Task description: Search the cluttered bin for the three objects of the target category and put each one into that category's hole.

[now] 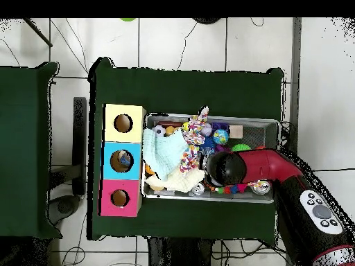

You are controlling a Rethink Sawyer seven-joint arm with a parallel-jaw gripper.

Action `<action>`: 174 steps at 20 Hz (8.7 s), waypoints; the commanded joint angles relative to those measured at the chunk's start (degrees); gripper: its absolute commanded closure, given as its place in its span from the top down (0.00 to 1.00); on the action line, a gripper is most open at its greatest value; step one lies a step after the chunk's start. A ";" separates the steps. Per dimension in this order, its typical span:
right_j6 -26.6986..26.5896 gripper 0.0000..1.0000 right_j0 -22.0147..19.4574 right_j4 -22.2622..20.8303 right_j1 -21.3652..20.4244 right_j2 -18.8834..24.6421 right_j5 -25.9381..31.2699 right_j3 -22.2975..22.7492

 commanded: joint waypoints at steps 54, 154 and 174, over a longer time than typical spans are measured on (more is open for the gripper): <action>-2.27 0.00 4.45 9.10 -10.76 -1.54 -3.41 -0.04; 8.39 1.00 37.73 36.95 -14.33 -27.55 -6.69 0.96; -0.28 1.00 19.70 26.92 -2.26 -22.43 -15.99 -0.59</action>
